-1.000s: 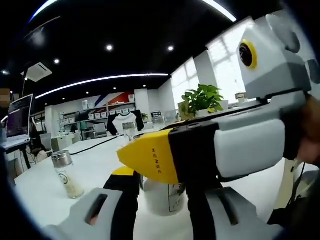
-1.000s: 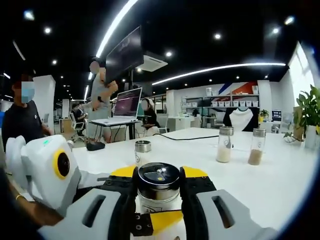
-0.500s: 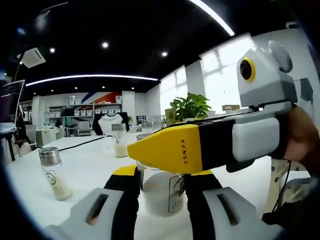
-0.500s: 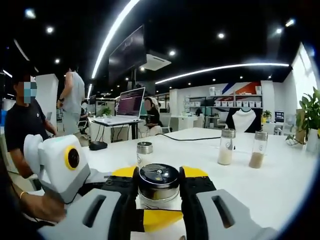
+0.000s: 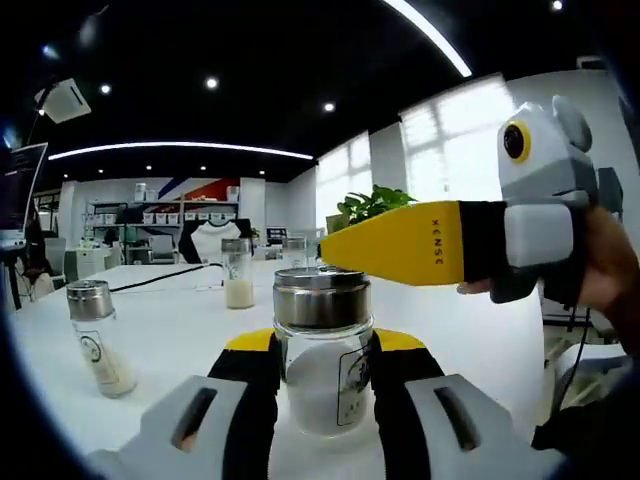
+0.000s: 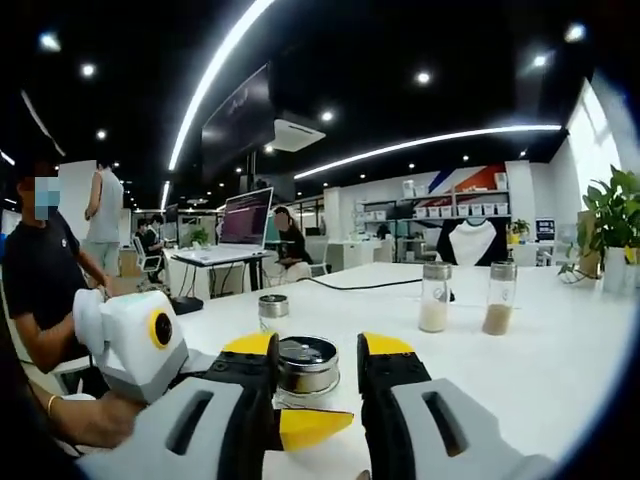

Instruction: Rotate the seasoning bottle until the label or dispensing opening points toward the visible target arrow and the bottle remains upright within the marked orientation range

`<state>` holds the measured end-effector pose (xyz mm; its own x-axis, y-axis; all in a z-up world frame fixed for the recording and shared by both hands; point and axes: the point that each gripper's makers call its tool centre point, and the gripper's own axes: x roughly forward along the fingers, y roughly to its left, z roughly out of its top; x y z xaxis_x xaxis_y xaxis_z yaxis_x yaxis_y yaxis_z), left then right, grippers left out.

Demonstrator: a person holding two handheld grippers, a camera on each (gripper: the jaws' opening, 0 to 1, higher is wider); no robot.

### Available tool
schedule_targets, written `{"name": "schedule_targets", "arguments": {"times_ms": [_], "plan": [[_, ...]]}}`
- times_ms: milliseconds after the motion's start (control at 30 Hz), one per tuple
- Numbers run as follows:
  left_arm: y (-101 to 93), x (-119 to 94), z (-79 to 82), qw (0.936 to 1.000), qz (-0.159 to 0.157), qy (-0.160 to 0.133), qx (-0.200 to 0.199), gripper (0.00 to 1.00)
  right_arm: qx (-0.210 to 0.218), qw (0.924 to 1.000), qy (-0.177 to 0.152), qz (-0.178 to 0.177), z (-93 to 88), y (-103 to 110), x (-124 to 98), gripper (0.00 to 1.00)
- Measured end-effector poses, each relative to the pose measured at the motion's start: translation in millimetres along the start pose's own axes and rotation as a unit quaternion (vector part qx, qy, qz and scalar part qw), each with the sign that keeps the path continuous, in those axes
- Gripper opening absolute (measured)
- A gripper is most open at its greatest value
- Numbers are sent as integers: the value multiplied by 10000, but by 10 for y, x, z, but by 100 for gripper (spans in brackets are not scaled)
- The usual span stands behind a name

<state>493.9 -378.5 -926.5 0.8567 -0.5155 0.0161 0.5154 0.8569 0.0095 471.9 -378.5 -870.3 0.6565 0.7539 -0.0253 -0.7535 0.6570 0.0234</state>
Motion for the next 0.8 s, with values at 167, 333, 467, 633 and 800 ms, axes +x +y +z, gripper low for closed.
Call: {"name": "schedule_targets", "arguments": {"times_ms": [167,333,467,633,800], "plan": [[70,0,-6,10000,27,-14,-51,37,-17,10000,-25,-87,30,-93,-31,29],[177,57,-1,10000,65,19,35,37,85,9998,-6,-174,2,-188,-57,29],[254,126,-28,10000,63,61,10,37,95,9997,-3,-235,-1,-228,-82,29],[295,166,-56,9999,95,88,-25,37,187,9988,-107,-430,12,-333,-134,26],[364,208,-63,9998,106,151,-31,37,241,9984,-94,-507,-8,-383,-168,25]]}}
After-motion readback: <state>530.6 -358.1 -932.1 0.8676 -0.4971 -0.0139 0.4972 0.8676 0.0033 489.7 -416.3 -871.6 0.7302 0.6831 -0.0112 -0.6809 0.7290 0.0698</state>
